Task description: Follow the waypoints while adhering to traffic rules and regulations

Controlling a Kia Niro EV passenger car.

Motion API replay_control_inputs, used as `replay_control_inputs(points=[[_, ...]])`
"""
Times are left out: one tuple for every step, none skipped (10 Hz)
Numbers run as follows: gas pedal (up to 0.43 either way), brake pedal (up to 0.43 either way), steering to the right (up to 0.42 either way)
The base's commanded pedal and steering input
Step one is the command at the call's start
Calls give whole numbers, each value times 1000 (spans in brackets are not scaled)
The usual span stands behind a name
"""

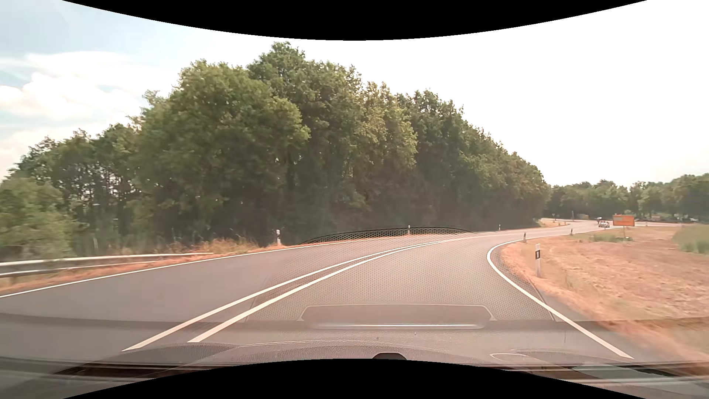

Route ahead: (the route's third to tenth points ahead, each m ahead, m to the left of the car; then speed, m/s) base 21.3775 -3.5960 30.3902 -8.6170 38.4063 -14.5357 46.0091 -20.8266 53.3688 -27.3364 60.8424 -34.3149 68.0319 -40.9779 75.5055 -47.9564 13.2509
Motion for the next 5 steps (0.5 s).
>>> replay_control_inputs(points=[[138,0,104],[138,0,103],[138,0,108],[138,0,111],[138,0,111]])
